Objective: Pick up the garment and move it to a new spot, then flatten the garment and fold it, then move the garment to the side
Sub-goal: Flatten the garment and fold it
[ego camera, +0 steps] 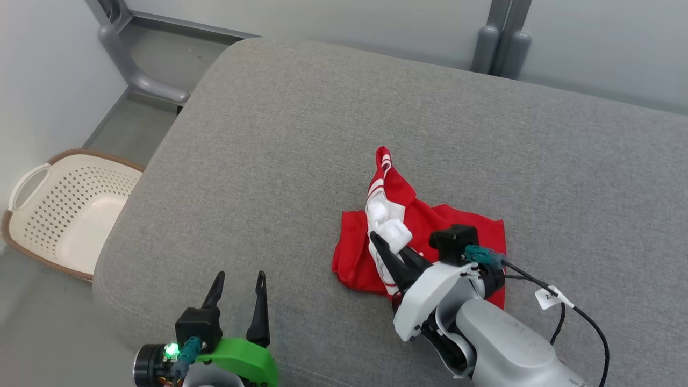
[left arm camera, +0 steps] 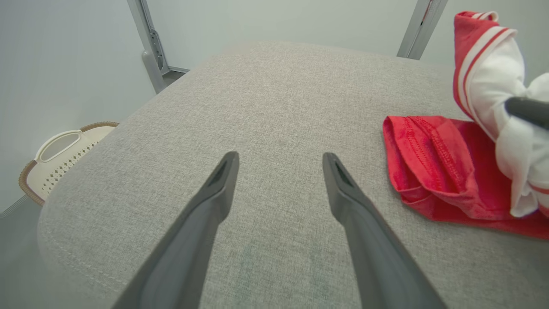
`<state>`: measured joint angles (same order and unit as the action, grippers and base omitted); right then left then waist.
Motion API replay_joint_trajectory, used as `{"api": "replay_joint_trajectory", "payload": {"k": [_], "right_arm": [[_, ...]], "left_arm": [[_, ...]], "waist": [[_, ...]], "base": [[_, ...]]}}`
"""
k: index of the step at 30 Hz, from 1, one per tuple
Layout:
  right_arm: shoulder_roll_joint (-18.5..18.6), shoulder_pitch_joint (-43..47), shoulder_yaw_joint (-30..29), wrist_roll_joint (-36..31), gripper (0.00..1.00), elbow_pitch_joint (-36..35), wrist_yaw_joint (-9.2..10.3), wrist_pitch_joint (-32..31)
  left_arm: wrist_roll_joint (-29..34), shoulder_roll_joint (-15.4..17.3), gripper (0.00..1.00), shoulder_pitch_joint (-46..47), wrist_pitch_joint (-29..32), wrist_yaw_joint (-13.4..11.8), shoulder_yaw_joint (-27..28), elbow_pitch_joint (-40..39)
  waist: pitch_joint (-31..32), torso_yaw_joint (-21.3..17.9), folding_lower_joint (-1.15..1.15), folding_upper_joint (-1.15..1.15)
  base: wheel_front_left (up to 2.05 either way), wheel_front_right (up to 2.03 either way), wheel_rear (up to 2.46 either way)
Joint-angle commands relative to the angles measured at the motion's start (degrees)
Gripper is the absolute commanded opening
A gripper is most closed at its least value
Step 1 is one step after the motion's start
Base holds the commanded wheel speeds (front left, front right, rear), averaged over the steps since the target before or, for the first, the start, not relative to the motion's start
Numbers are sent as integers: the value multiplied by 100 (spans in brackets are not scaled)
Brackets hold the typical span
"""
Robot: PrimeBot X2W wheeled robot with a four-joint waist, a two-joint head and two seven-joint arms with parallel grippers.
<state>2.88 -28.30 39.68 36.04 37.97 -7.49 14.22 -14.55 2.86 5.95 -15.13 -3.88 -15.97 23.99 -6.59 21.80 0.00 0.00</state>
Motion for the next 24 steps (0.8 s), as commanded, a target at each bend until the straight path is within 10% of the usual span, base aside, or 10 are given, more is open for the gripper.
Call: {"api": "replay_joint_trajectory", "payload": {"k": [1,2,24], "right_arm": [[23,-98,-25,139,28,46,1,61],[14,-151,4,185,100,30,1,71],[8,1012,-3287,-1920,100,-1017,1,95]], "left_arm": [[-35,11,100,111,2,-32,-21,-7],[-42,10,100,140,2,-39,-43,-15],[279,13,100,336,2,-74,488,-89]], "waist": [[-83,75,0,0],[-93,46,0,0],[9,-1624,0,0]], "base": [[0,0,0],[0,0,0],[0,0,0]]}}
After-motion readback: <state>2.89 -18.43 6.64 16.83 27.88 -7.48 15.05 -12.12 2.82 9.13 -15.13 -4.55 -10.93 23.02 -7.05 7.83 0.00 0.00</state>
